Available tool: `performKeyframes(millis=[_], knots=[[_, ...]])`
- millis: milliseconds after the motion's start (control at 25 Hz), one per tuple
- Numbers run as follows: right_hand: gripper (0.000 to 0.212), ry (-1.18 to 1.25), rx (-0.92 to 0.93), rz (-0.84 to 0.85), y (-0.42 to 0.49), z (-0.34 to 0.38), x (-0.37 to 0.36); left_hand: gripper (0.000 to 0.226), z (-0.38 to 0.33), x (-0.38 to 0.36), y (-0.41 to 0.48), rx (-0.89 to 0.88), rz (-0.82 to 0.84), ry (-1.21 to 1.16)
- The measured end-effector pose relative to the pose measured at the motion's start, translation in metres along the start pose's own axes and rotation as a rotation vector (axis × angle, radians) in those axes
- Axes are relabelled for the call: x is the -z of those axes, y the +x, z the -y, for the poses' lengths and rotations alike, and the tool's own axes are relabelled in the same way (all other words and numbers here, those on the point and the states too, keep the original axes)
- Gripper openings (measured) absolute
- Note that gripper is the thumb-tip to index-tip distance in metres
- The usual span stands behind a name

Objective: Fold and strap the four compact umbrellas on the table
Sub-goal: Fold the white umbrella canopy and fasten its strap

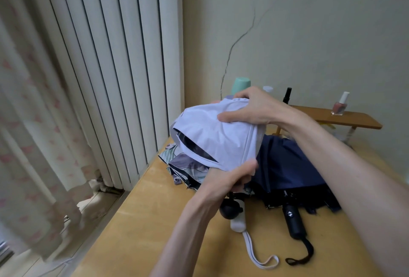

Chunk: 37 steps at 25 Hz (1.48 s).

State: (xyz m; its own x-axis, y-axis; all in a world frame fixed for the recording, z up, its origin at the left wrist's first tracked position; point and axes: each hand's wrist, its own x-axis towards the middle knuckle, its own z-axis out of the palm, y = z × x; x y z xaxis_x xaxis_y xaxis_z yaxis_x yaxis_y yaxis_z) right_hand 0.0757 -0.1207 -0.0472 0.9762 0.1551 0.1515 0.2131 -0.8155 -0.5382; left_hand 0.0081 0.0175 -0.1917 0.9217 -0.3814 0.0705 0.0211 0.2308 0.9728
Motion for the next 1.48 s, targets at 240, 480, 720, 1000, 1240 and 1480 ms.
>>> performKeyframes(millis=[240,480,720,1000,1240,1480], knots=[[0.066,0.065,0.011,0.069,-0.023,-0.020,0.015,0.042,-0.003,-0.008,0.001,0.064,-0.137,-0.001],[0.057,0.320,-0.025,0.289,-0.032,-0.033,0.018,0.039,-0.002,-0.002,-0.002,0.114,-0.151,0.032],[0.016,0.285,0.141,0.078,-0.032,-0.038,0.017,0.063,-0.004,0.007,-0.002,0.057,-0.114,0.115],[0.027,0.177,0.188,0.088,-0.044,-0.046,0.039,0.082,-0.044,0.055,0.002,-0.057,-0.355,-0.022],[0.023,0.145,0.246,0.164,-0.040,-0.035,0.028,0.021,-0.040,0.043,0.002,-0.189,-0.423,-0.257],[0.051,0.088,0.187,0.025,-0.033,-0.037,0.018,0.017,-0.037,0.060,0.002,-0.237,-0.496,-0.292]])
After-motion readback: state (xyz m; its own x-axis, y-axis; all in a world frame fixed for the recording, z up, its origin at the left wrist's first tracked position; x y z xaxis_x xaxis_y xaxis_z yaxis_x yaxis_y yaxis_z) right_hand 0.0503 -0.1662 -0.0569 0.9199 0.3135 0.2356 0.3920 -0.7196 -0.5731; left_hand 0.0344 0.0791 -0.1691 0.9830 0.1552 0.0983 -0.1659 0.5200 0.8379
